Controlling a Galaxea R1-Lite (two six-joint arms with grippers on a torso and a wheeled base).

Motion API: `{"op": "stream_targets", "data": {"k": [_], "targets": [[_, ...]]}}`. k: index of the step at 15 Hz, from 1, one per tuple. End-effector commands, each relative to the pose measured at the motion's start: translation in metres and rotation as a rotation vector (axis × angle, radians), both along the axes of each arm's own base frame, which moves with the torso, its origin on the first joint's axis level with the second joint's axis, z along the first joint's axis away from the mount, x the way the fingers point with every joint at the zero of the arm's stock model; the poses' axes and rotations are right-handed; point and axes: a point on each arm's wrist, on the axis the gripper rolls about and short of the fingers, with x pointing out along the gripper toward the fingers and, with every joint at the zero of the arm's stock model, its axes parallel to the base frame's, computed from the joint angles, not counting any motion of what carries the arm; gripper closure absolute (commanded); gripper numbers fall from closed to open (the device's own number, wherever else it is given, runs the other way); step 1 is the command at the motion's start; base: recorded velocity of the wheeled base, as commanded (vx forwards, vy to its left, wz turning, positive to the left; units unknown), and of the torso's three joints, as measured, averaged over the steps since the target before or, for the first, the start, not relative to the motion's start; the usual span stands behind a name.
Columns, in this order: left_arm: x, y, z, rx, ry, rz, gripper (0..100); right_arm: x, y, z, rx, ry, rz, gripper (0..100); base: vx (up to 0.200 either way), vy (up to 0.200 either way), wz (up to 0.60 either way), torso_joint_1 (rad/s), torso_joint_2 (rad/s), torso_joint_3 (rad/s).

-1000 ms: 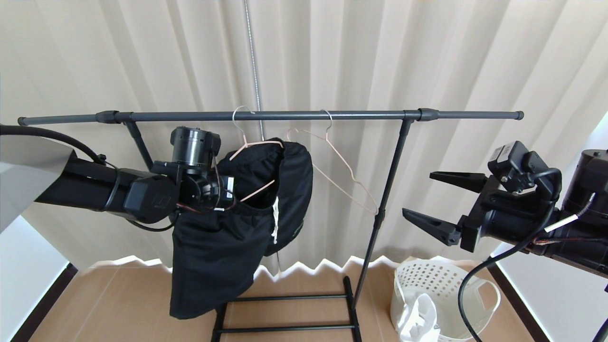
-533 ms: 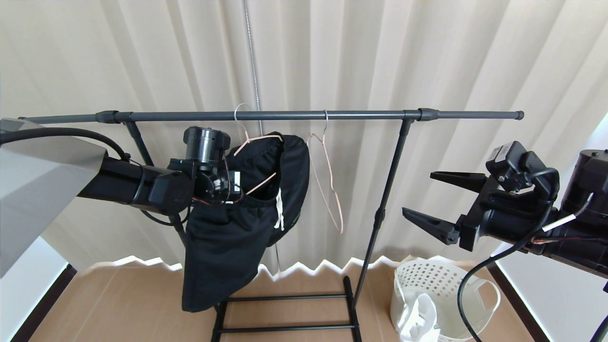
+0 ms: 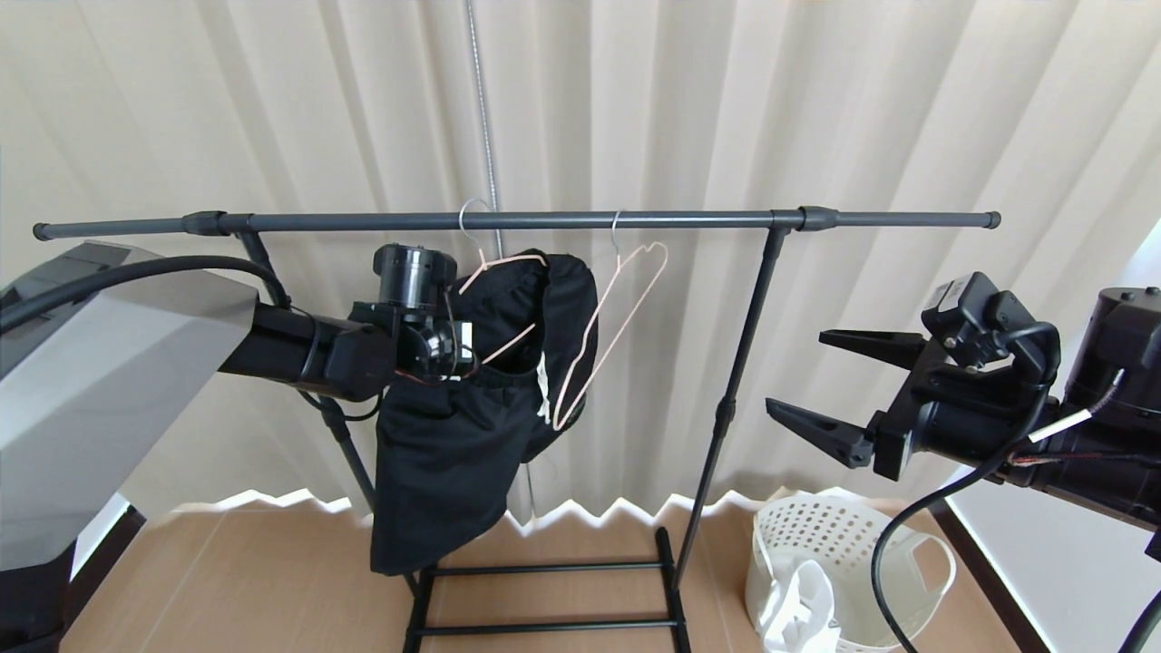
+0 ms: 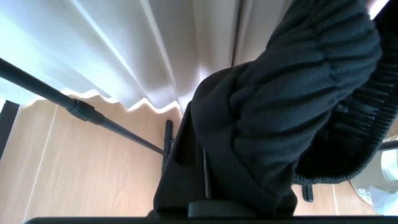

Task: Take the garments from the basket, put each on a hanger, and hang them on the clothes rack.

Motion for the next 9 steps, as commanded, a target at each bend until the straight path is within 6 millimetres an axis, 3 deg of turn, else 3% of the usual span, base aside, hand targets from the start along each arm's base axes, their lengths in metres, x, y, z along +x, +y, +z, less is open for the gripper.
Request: {"op": "stream_targets", "data": {"k": [1,9], "targets": [[0.0055,-0.0020,-0.0052,0.001,0.002,0.000,100,0.0013,0.0005,-0.0019,-0.002,0.007,0.001,0,0.000,0.000,0.00,0.000,0.00,0.000],[0.0144,-0.0050,-0.0149,0.001,0.007,0.000,100,0.0014,0.0006,-0.0027,-0.004,0.009,0.001,0,0.000,0.000,0.00,0.000,0.00,0.000]]}}
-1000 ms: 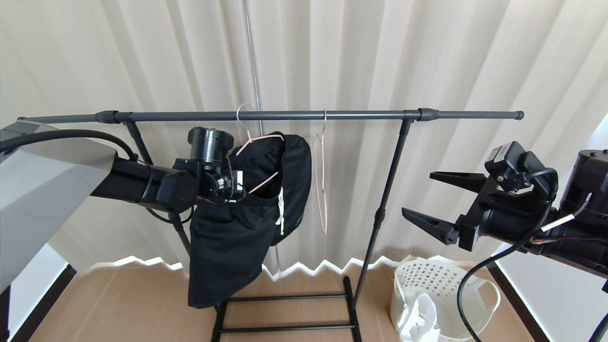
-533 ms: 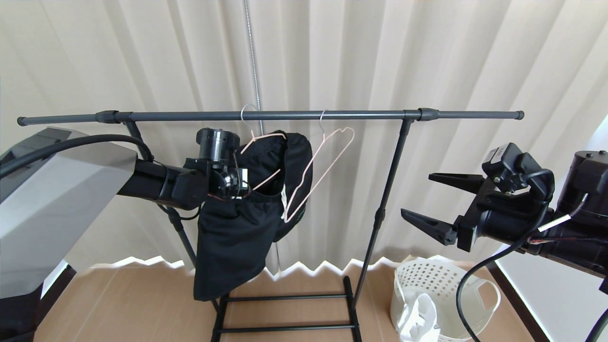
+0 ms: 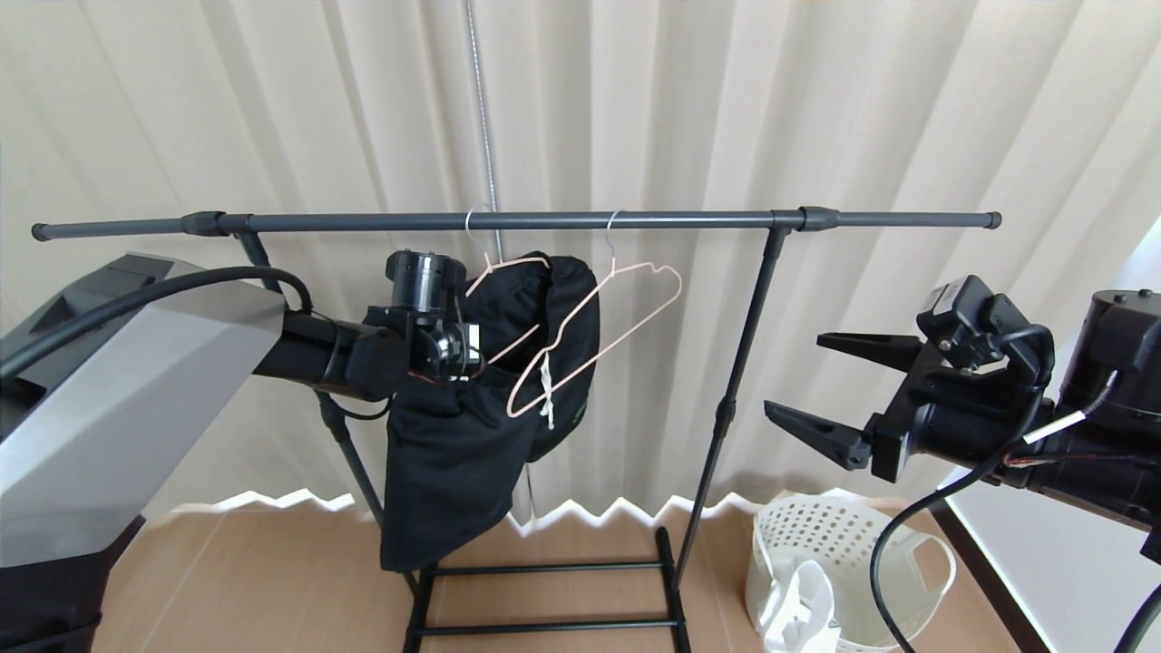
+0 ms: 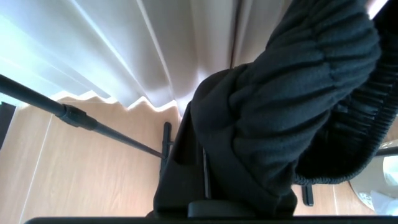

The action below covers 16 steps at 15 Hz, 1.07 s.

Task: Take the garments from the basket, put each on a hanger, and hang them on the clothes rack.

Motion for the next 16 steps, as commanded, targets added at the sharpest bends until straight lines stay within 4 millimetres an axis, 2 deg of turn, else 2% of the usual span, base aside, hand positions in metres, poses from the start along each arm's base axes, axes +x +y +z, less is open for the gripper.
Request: {"op": "stream_targets", "data": {"k": [1,5,6,8,11,12,16], "targets": [[0.001,-0.001,-0.006,0.003,0.011,-0.001,100,0.001,0.000,-0.001,-0.001,0.001,0.001,0,0.000,0.000,0.00,0.000,0.00,0.000],[0.002,-0.001,-0.006,0.004,0.012,-0.001,100,0.001,0.000,-0.001,-0.002,0.003,0.001,0,0.000,0.000,0.00,0.000,0.00,0.000],[0.001,-0.001,-0.006,0.004,0.012,-0.001,0,0.001,0.000,0.000,0.000,0.001,0.001,0,0.000,0.000,0.00,0.000,0.00,0.000],[-0.001,0.000,-0.004,0.004,0.012,-0.001,0,0.001,0.001,-0.001,-0.001,0.004,0.001,0,0.000,0.000,0.00,0.000,0.00,0.000],[-0.021,0.003,0.031,-0.011,-0.041,-0.013,0,-0.001,0.000,0.004,0.005,-0.014,0.001,0,0.000,0.000,0.00,0.000,0.00,0.000],[-0.026,0.004,0.036,-0.011,-0.042,-0.015,0,-0.001,0.000,0.005,0.006,-0.020,0.000,0,0.000,0.000,0.00,0.000,0.00,0.000],[-0.089,0.018,0.080,-0.009,-0.024,-0.044,0,0.001,0.000,0.020,0.051,-0.035,-0.065,0,0.000,0.000,0.00,0.000,0.00,0.000]]}}
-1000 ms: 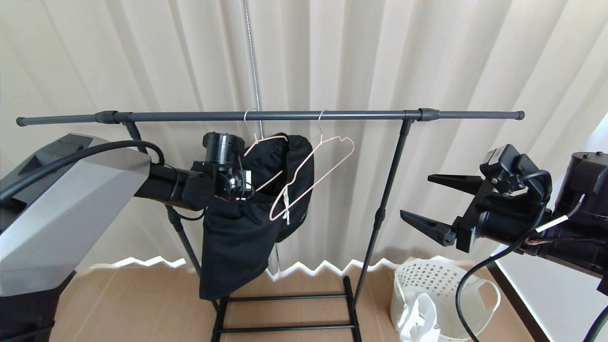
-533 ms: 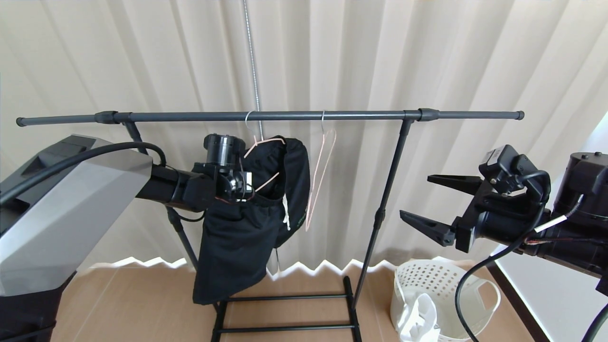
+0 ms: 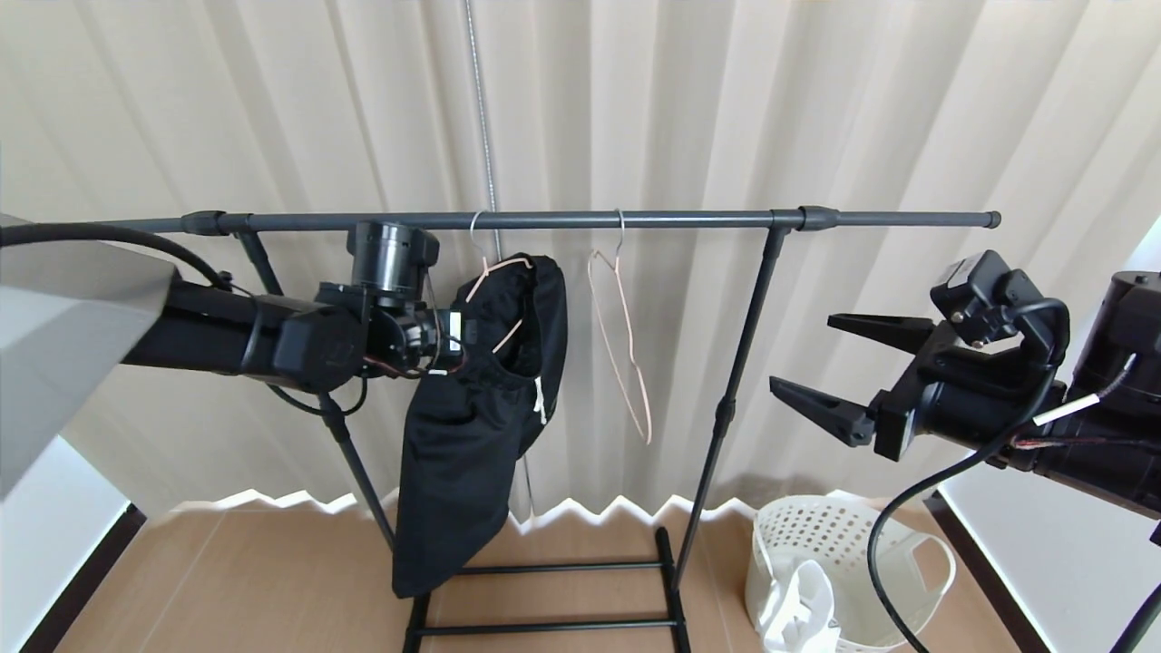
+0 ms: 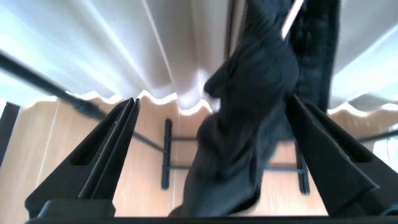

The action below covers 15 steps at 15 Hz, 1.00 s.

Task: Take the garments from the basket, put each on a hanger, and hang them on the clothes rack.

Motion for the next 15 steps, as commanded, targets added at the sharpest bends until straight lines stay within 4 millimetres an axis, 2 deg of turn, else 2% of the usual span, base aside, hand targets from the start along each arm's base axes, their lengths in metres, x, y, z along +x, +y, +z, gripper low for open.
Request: {"op": "stream_targets", "data": {"k": [1,2,4,5,6,7,9,11,12,13,15], "targets": [[-0.060,0.009,0.042,-0.017,-0.040,-0.032,0,-0.003,0.002,0.015,0.056,0.012,-0.053,0,0.000,0.000,0.00,0.000,0.00,0.000],[-0.084,0.011,0.049,-0.022,-0.044,-0.052,0,-0.011,0.010,0.030,0.087,0.067,-0.094,0,0.000,0.000,0.00,0.000,0.00,0.000],[-0.133,0.016,0.058,-0.033,-0.062,-0.097,0,-0.019,0.007,0.055,0.127,0.191,-0.191,0,0.000,0.000,0.00,0.000,0.00,0.000],[-0.159,0.021,0.058,-0.035,-0.063,-0.124,0,-0.024,0.005,0.060,0.159,0.225,-0.226,0,0.000,0.000,0.00,0.000,0.00,0.000],[-0.186,0.026,0.051,-0.030,-0.052,-0.155,0,-0.031,0.002,0.055,0.168,0.244,-0.249,0,0.000,0.000,0.00,0.000,0.00,0.000],[-0.207,0.031,0.041,-0.023,-0.030,-0.180,0,-0.045,-0.004,0.047,0.161,0.248,-0.273,0,0.000,0.000,0.00,0.000,0.00,0.000],[-0.250,0.047,0.009,-0.019,0.021,-0.209,0,-0.093,-0.022,0.024,0.160,0.237,-0.291,0,0.000,0.000,0.00,0.000,0.00,0.000],[-0.278,0.061,-0.012,-0.052,0.026,-0.207,0,-0.136,-0.037,-0.003,0.138,0.238,-0.297,0,0.000,0.000,0.00,0.000,0.00,0.000],[-0.278,0.061,-0.012,-0.052,0.026,-0.207,0,-0.136,-0.037,-0.003,0.138,0.238,-0.297,0,0.000,0.000,0.00,0.000,0.00,0.000],[-0.304,0.079,-0.033,-0.051,0.037,-0.205,0,-0.167,-0.049,-0.035,0.091,0.237,-0.314,0,0.000,0.000,0.00,0.000,0.00,0.000],[-0.325,0.093,-0.055,-0.055,0.058,-0.198,0,-0.194,-0.060,-0.061,0.077,0.206,-0.326,0,0.000,0.000,0.00,0.000,0.00,0.000]]}}
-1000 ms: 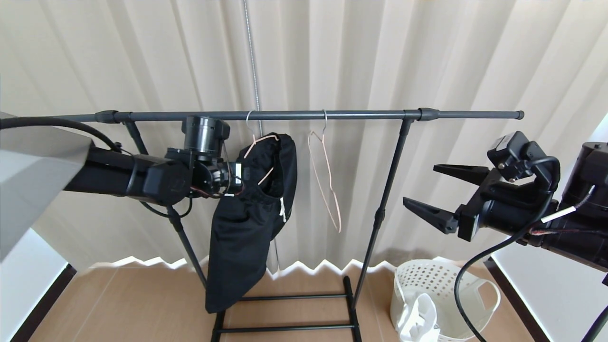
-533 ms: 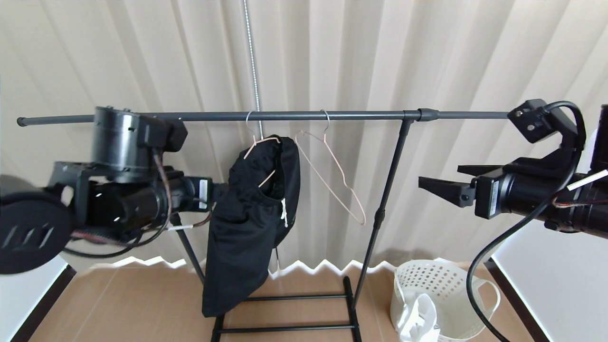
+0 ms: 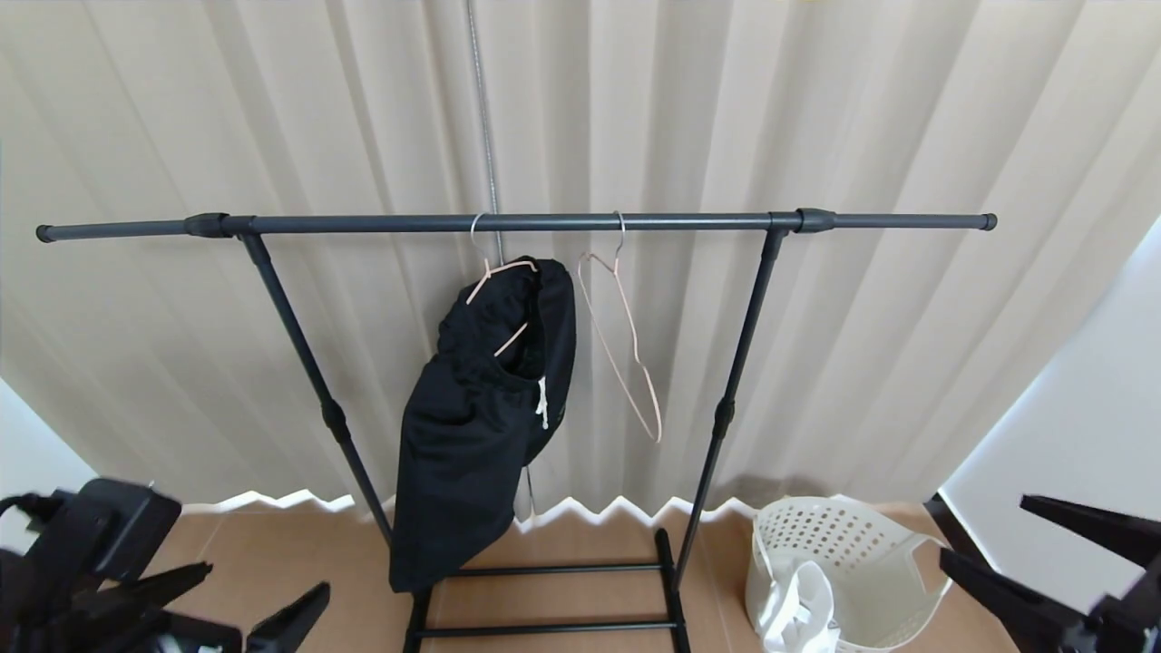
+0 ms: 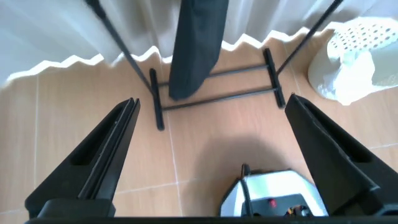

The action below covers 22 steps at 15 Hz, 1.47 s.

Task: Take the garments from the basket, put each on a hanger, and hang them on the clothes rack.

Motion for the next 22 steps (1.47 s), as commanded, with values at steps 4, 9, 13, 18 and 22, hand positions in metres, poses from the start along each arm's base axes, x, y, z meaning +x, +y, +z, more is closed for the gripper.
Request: {"op": "stream_targets", "data": {"k": [4,9,13,18,22], "targets": [[-0.052,0.033,-0.042,-0.079,-0.022,0.025,0,-0.072,-0.028,-0.061,-0.019,-0.050,-0.008,0,0.000,0.000,0.00,0.000,0.00,0.000],[-0.065,0.043,-0.045,-0.110,-0.053,0.042,0,-0.089,-0.035,-0.074,-0.033,-0.049,-0.042,0,0.000,0.000,0.00,0.000,0.00,0.000],[-0.069,0.046,-0.044,-0.129,-0.094,0.079,0,-0.093,-0.037,-0.074,-0.018,-0.102,-0.118,0,0.000,0.000,0.00,0.000,0.00,0.000],[-0.083,0.057,-0.046,0.020,-0.195,0.163,0,-0.096,-0.037,-0.074,-0.010,-0.136,-0.166,0,0.000,0.000,0.00,0.000,0.00,0.000],[-0.098,0.062,-0.046,0.202,-0.332,0.326,0,-0.098,-0.039,-0.075,-0.014,-0.168,-0.223,0,0.000,0.000,0.00,0.000,0.00,0.000]]}}
